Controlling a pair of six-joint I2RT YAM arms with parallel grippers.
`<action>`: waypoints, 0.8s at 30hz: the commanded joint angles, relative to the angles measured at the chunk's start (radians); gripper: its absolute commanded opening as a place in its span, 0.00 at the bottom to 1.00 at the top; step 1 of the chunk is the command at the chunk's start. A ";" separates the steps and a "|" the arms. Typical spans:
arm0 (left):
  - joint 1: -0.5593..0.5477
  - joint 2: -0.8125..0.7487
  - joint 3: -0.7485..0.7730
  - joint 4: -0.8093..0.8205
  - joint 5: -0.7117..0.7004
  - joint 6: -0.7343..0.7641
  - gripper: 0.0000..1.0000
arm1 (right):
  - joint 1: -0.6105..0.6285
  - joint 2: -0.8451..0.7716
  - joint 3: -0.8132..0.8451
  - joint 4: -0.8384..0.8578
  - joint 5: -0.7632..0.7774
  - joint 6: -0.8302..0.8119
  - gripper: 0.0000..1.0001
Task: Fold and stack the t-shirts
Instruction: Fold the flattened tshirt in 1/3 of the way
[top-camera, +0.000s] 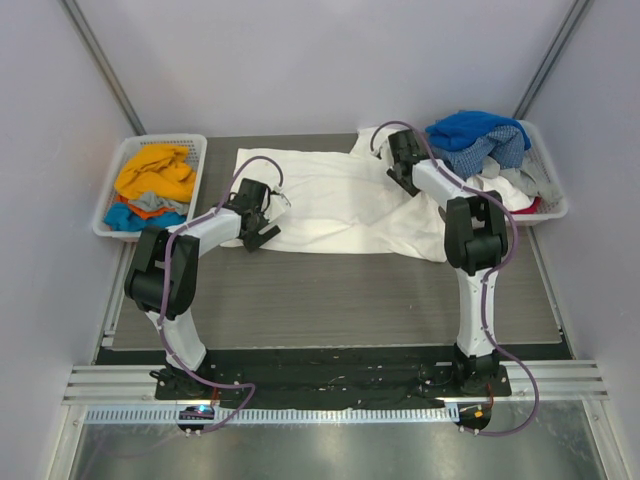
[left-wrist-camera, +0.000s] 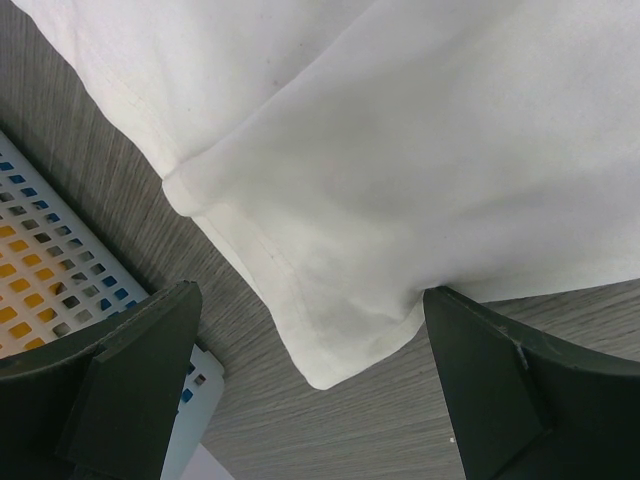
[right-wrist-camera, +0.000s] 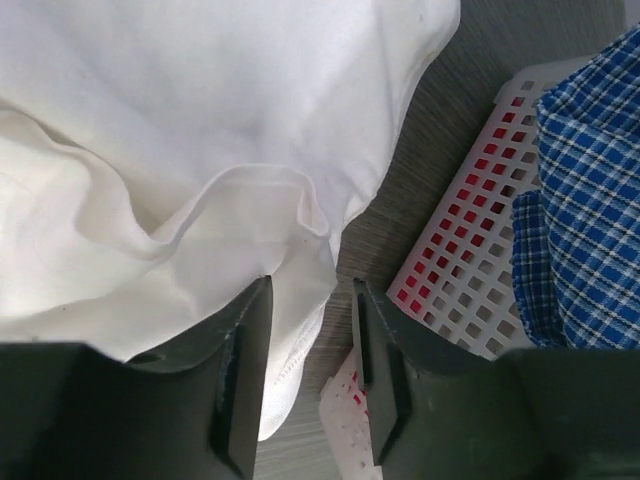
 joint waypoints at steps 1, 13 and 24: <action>-0.001 0.027 -0.011 0.007 -0.008 -0.001 1.00 | -0.005 -0.073 -0.046 0.053 0.018 0.016 0.50; 0.001 -0.041 -0.039 0.004 0.001 -0.016 1.00 | -0.007 -0.352 -0.293 0.063 -0.078 0.088 0.66; 0.001 -0.088 -0.036 -0.007 -0.006 -0.016 1.00 | -0.005 -0.527 -0.514 0.050 -0.156 0.110 0.69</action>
